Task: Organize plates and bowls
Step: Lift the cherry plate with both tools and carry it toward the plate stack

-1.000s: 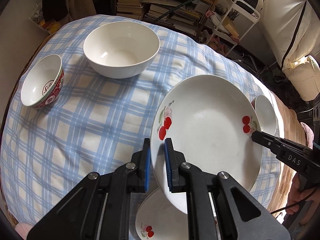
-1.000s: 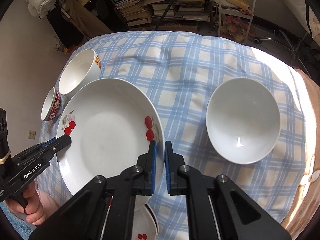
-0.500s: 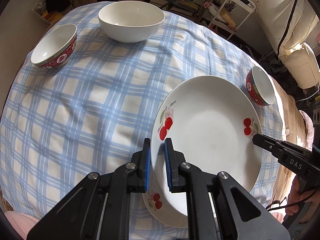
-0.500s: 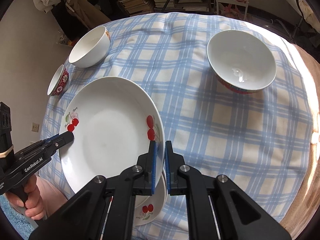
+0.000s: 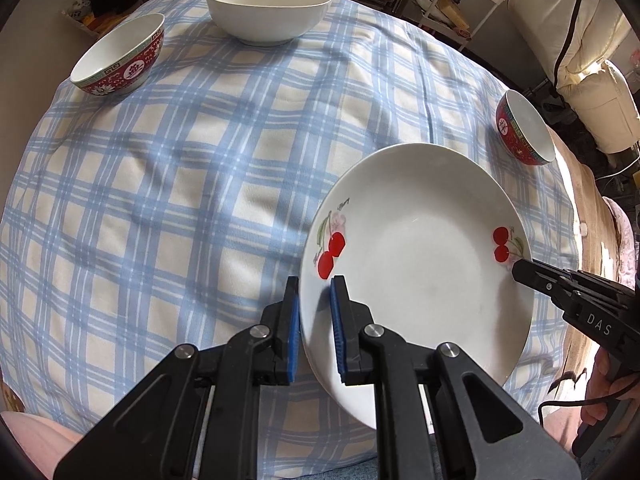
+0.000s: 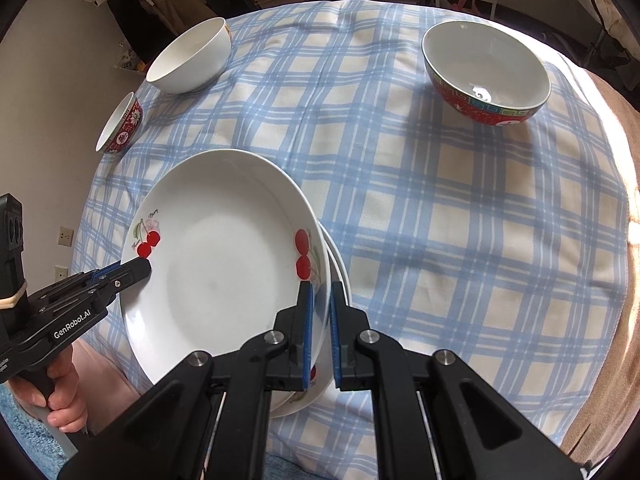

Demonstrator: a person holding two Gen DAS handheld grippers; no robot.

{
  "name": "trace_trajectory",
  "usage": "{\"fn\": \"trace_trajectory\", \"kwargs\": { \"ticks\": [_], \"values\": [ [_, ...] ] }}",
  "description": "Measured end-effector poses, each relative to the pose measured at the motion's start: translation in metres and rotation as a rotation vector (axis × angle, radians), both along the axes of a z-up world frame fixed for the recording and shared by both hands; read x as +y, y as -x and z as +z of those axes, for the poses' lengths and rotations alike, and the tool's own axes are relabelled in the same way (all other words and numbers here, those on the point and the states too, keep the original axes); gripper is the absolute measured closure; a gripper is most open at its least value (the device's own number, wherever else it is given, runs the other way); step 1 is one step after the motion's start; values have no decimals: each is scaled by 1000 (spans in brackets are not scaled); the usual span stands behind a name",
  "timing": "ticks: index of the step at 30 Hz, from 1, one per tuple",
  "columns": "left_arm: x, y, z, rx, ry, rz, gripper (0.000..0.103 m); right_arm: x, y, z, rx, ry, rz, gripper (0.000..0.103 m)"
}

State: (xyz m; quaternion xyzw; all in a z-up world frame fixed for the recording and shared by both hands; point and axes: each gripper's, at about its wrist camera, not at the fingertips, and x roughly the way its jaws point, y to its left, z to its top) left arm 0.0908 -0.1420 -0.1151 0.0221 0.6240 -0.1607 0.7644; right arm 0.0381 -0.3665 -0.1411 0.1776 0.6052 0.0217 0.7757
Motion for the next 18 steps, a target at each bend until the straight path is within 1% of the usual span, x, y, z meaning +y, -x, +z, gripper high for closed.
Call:
{"fn": "trace_trajectory", "kwargs": {
  "ticks": [2,4,11,18],
  "values": [
    [1,1,-4,10,-2,5,88,3,2,-2,4,35,18,94],
    [2,1,-9,18,-9,4,88,5,3,-5,11,48,23,94],
    [7,-1,-19,14,-41,-8,87,11,6,-20,41,27,54,94],
    [5,-1,-24,17,-48,-33,86,12,4,-19,42,21,63,94]
  ]
}}
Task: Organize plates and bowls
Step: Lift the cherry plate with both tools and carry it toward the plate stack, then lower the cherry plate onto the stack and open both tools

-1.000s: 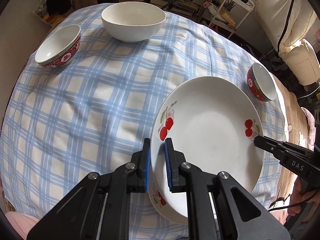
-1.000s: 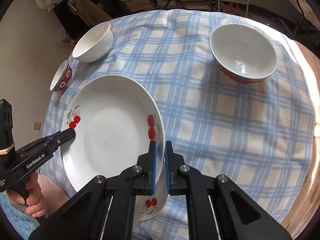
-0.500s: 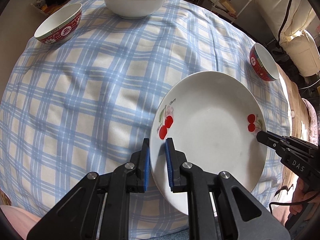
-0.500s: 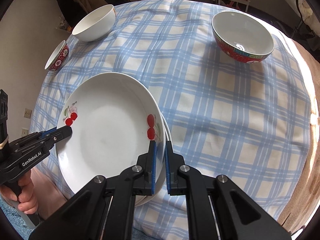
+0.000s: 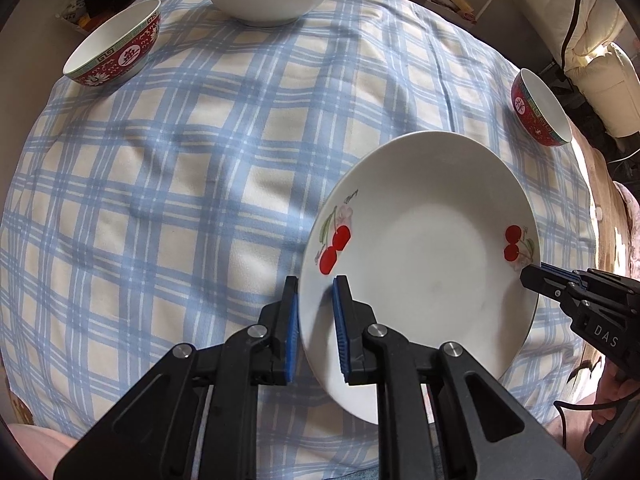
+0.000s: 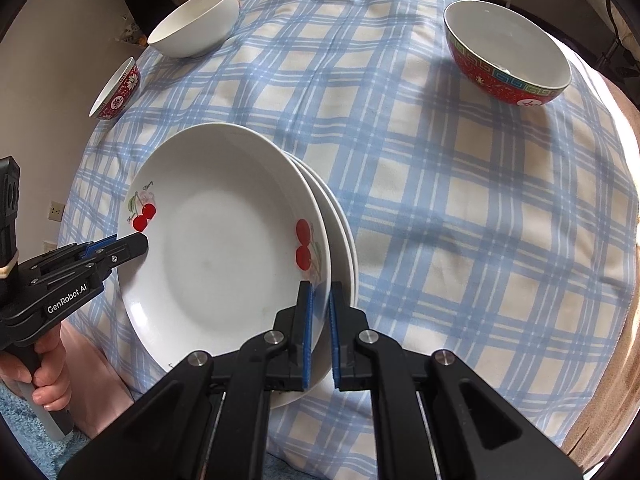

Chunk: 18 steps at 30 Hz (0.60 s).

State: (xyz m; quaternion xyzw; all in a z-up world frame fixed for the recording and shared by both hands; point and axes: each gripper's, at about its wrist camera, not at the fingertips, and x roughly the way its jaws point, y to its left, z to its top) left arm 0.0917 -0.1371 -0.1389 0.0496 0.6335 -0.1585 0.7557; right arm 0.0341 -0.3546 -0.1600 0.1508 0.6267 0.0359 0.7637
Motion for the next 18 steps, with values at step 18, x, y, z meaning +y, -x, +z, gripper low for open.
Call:
{"fn": "trace_trajectory", "kwargs": {
  "ticks": [18],
  "values": [
    [7,-3,8,26,-14,-50,83,-1,-4,9,33,32,37,94]
  ]
}}
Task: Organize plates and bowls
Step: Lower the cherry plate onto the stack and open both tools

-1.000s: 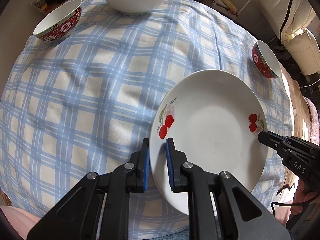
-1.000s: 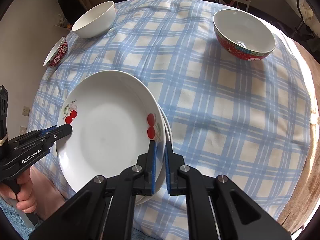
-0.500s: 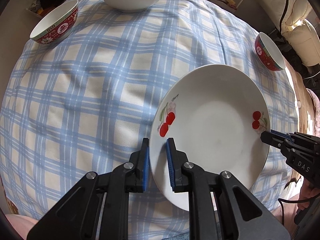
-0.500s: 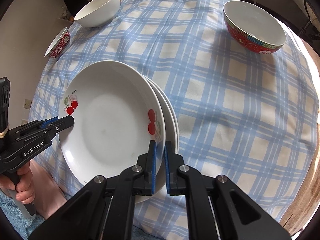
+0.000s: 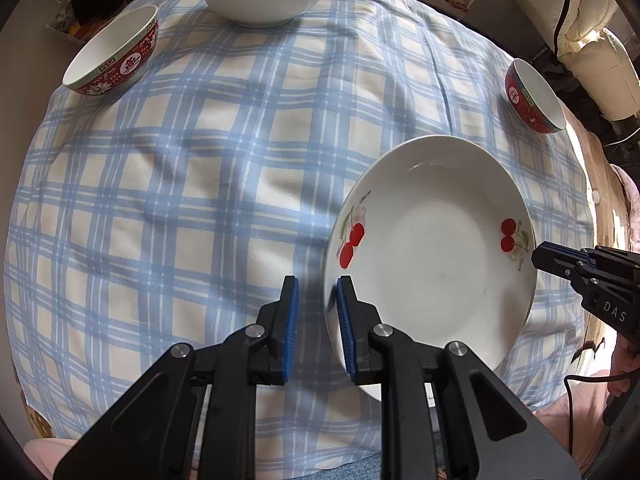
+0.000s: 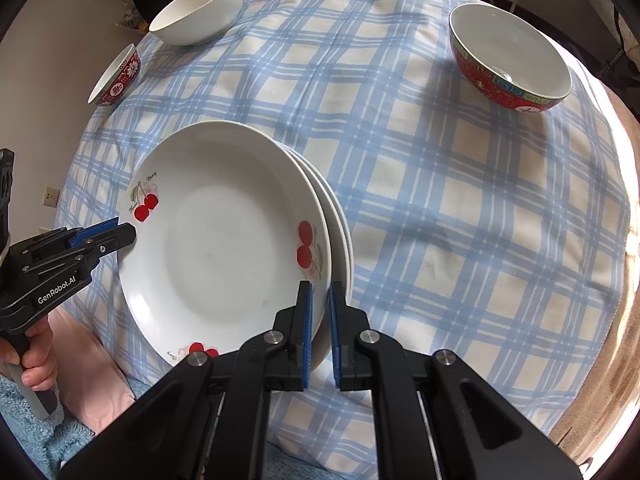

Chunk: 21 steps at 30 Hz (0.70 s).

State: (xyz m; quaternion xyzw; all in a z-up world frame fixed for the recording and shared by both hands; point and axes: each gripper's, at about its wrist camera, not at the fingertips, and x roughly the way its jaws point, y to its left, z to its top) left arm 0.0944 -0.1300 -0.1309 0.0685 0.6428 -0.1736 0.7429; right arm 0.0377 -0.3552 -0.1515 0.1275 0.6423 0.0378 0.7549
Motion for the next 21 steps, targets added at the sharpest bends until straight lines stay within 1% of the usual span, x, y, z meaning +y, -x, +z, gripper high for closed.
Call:
{"fn": "trace_trajectory", "kwargs": {
  "ticks": [2,5,8,11,13,14,15,16,18,19,21],
  "values": [
    [1,0,1,0,-7,-2,83,-3,-1,8,-27,10,-3,94],
    [3,0,5,-20,-28,-11,83,-8,-3,19,-54,8,-12,94],
    [8,-4,7,-30,-20,-1,83,-8,-7,26,-73,22,-5,94],
    [19,-10,11,-36,-2,18,83,-6,-12,33,-99,12,-2,93],
    [26,-16,15,-44,-6,29,82,-5,-17,37,-117,7,-11,92],
    [28,-19,18,-51,-15,32,81,-4,-20,38,-121,7,-17,88],
    [31,-22,22,-60,-21,32,77,-5,-23,39,-124,8,-21,81],
    [32,-25,26,-74,-27,30,75,-4,-27,39,-128,9,-24,77],
    [35,-32,33,-112,-41,34,60,-3,-35,41,-141,9,-26,67],
    [37,-36,37,-132,-47,39,56,-2,-39,41,-146,11,-26,65],
    [40,-46,42,-162,-62,44,48,-1,-49,42,-156,19,-34,51]
  ]
}}
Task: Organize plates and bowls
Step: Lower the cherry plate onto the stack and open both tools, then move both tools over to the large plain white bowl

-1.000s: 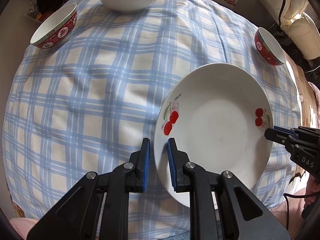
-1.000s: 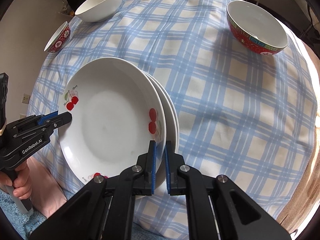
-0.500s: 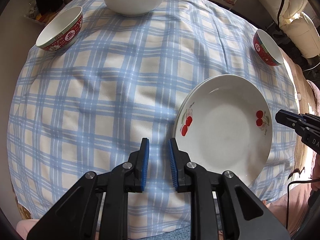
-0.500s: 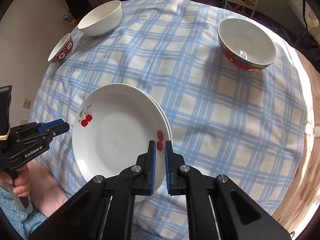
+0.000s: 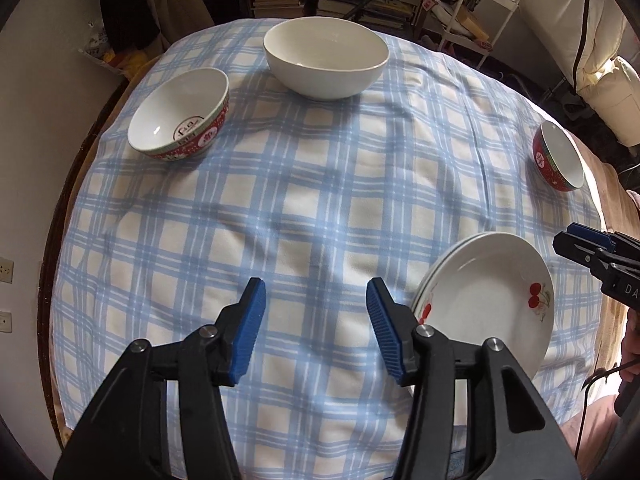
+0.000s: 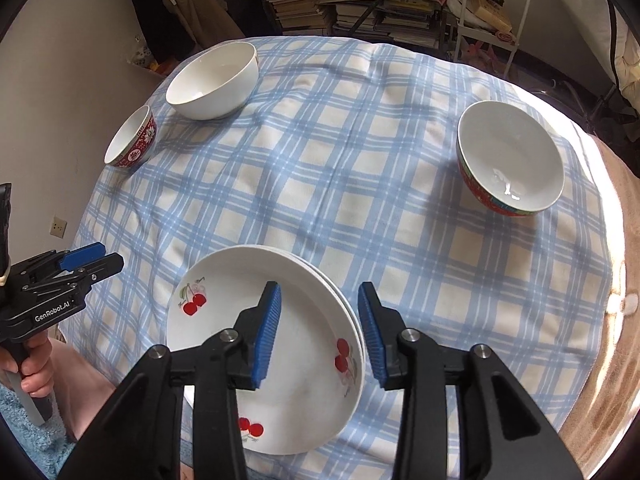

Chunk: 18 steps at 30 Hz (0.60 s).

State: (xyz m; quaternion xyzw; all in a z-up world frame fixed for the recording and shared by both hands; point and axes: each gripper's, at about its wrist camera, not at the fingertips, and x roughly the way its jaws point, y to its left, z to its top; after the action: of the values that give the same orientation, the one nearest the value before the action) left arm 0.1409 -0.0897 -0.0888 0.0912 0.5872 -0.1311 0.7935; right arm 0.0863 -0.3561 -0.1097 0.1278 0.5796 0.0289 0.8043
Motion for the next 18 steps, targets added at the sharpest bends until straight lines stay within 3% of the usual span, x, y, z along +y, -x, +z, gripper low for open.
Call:
{"fn": "trace_trajectory", "kwargs": {
  "ticks": [2,3,5,6,7,10,18],
  "values": [
    [1,-11,2,-15,-21,-1,41,1,-10,1,-19,13,-16,40],
    [0,-17,2,-16,-20,-5,28,2,-16,1,-28,15,-17,33],
    [-2,-27,4,-19,-10,-30,16,3,-27,3,-46,4,-14,20],
    [-3,-31,6,-31,-8,-40,16,3,-33,3,-53,-2,-15,10],
    [-5,-35,8,-45,-15,-45,16,3,-39,3,-62,-7,-19,7],
    [-8,-53,10,-72,-29,-43,15,3,-58,1,-74,-20,-39,4],
    [-8,-119,13,-42,-40,-34,15,-2,-117,0,-68,-30,-70,4]
  ]
}}
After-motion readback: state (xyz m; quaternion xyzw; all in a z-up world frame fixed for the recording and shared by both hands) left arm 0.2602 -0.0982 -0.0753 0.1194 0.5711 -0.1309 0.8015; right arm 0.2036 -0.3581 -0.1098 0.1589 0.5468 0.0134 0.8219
